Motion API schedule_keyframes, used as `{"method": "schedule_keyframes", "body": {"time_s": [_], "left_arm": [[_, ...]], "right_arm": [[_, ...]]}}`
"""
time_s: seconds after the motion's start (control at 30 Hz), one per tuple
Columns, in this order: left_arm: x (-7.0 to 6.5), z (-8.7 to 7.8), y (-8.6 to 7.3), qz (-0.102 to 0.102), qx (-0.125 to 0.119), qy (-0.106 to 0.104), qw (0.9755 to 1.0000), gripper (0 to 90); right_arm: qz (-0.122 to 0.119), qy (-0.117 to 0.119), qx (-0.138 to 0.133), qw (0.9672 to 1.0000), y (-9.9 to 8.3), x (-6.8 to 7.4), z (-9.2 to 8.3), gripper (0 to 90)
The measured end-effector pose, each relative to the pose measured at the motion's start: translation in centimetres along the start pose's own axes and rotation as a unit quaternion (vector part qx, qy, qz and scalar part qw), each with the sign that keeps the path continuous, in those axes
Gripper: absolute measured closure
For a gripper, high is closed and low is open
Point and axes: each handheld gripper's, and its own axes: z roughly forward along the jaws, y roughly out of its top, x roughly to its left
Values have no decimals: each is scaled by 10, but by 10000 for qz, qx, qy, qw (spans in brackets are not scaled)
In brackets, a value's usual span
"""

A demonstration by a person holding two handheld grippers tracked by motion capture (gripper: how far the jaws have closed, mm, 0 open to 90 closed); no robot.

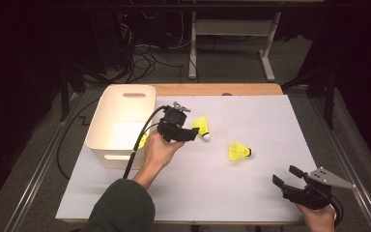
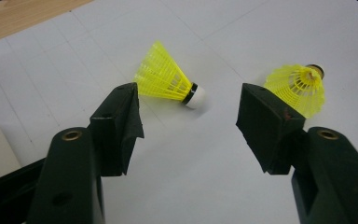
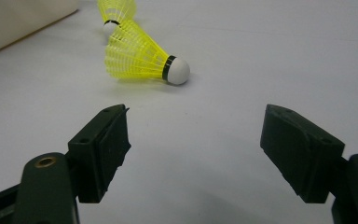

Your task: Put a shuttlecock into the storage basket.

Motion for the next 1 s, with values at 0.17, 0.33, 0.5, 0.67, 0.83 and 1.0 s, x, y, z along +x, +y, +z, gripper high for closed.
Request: {"method": "schedule_keyframes", "body": {"time_s": [0.17, 0.33, 0.5, 0.67, 0.83, 1.0], "left_arm": [[-1, 5, -1, 11, 23, 31, 10000, 394], [0, 13, -2, 2, 74, 43, 10000, 392], [2, 19, -2, 7, 108, 75, 9999, 393], [5, 24, -1, -2, 117, 118, 9999, 399], [6, 27, 3, 5, 162, 112, 9998, 405], [9, 31, 6, -23, 169, 111, 9998, 405]], "right_arm": [[-19, 7, -5, 10000, 0, 0, 0, 241], [-33, 14, 2, 10000, 0, 0, 0, 241], [-42, 20, 10, 10000, 0, 1, 0, 241], [-54, 37, 33, 10000, 0, 1, 0, 241], [-53, 47, 37, 10000, 0, 1, 1, 240], [-54, 47, 41, 10000, 0, 1, 1, 241]]}}
